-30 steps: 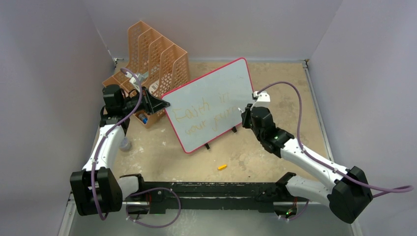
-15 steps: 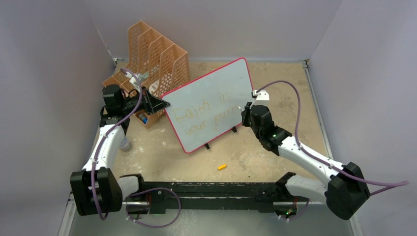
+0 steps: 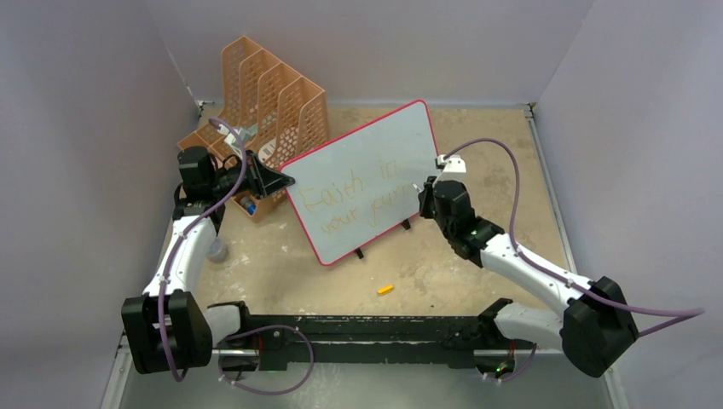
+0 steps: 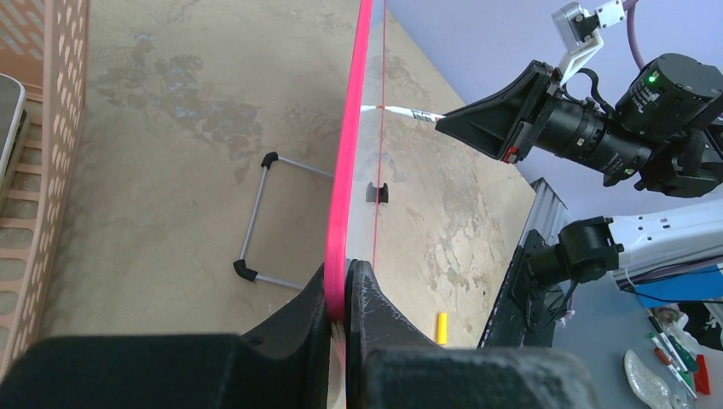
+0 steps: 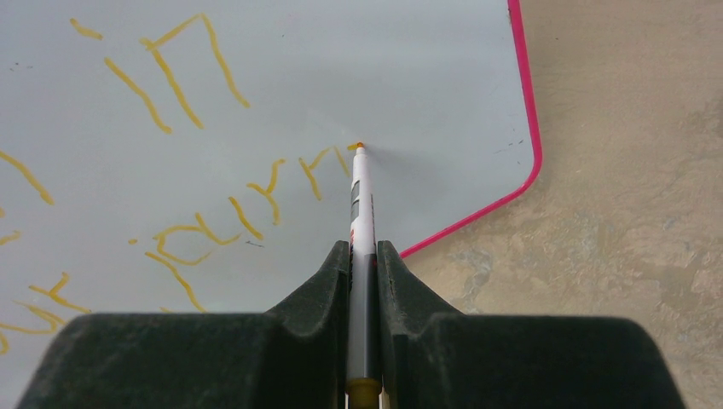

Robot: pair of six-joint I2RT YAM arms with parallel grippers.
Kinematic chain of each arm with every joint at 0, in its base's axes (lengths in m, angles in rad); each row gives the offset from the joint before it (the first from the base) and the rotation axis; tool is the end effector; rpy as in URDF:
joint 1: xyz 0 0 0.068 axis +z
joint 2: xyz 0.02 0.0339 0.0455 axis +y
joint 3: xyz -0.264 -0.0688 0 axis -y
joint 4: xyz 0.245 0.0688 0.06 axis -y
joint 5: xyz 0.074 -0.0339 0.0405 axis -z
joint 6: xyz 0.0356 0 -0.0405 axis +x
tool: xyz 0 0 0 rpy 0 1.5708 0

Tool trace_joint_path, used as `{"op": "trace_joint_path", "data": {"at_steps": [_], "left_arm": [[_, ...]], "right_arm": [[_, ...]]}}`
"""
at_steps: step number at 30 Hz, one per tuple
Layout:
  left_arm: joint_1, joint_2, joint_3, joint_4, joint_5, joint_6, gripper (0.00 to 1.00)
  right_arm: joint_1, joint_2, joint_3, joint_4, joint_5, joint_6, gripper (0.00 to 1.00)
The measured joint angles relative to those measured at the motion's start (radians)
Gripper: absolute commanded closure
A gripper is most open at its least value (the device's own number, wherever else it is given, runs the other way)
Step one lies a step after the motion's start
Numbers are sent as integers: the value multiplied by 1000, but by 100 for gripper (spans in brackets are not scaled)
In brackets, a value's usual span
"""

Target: Write a sentence on the whiteboard

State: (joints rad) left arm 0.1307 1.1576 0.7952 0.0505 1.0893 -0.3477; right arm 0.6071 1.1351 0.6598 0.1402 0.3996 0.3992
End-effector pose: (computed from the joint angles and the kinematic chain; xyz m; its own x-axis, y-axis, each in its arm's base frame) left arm 0.2524 0.0014 0.2968 -0.5505 -0.2315 -0.8021 0.6259 0.5214 -0.5800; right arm 0.2171 0.1339 0.2590 -0.3358 0.2027 -0.9199 -0.1012 0.9632 0.2492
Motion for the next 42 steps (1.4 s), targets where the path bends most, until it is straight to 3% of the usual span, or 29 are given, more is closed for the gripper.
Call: {"op": "trace_joint_path", "data": {"at_steps": [42], "left_arm": [[0, 0, 0, 0, 0, 0, 100]], "right_arm": [[-32, 3, 14, 28, -53, -42, 100]]}}
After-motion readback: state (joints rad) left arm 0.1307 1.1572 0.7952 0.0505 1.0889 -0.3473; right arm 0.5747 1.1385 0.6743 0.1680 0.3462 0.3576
